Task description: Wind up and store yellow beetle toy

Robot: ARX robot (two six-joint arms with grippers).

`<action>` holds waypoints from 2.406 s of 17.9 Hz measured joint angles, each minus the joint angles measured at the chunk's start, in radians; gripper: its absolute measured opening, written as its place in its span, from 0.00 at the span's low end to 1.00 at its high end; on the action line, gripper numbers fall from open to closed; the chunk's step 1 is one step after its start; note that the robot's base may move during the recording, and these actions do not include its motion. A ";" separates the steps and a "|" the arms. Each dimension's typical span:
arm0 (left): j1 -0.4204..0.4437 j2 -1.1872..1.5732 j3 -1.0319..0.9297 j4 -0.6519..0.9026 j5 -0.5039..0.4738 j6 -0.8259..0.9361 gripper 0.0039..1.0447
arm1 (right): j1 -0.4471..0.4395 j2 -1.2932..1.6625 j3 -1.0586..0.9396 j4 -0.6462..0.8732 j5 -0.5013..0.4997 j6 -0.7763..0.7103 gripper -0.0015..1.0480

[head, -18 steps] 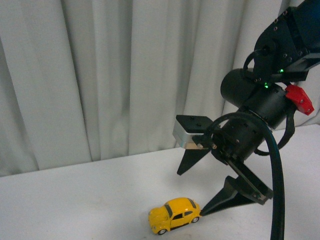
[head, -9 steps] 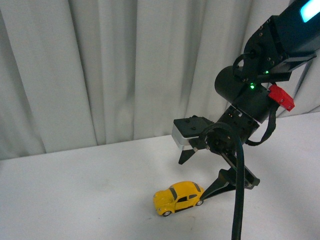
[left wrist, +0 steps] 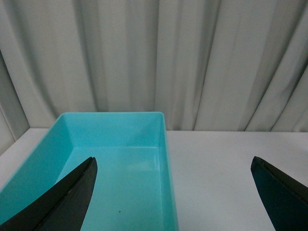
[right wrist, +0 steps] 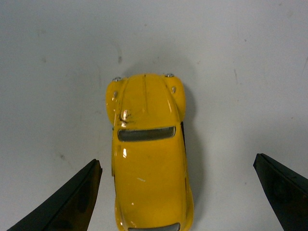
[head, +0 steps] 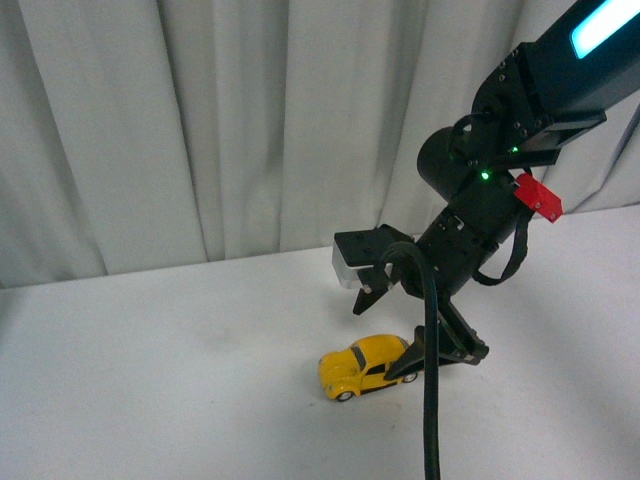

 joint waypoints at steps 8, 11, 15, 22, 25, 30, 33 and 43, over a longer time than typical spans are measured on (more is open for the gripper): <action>0.000 0.000 0.000 0.000 0.000 0.000 0.94 | 0.024 0.000 -0.094 0.074 0.005 0.084 0.84; 0.000 0.000 0.000 0.000 0.000 0.000 0.94 | 0.025 0.000 -0.100 0.074 0.008 0.085 0.76; 0.000 0.000 0.000 0.000 0.000 0.000 0.94 | 0.025 -0.002 -0.100 0.078 0.009 0.082 0.55; 0.000 0.000 0.000 0.000 0.000 0.000 0.94 | 0.016 0.000 -0.063 0.054 0.045 0.060 0.41; 0.000 0.000 0.000 0.000 0.000 0.000 0.94 | 0.010 0.002 -0.063 0.071 0.035 0.022 0.40; 0.000 0.000 0.000 0.000 0.000 0.000 0.94 | -0.023 0.007 -0.123 0.146 -0.064 -0.033 0.40; 0.000 0.000 0.000 0.000 0.000 0.000 0.94 | -0.050 -0.013 -0.180 0.164 -0.085 -0.035 0.40; 0.000 0.000 0.000 0.000 0.000 0.000 0.94 | -0.217 -0.089 -0.338 0.124 -0.085 -0.130 0.40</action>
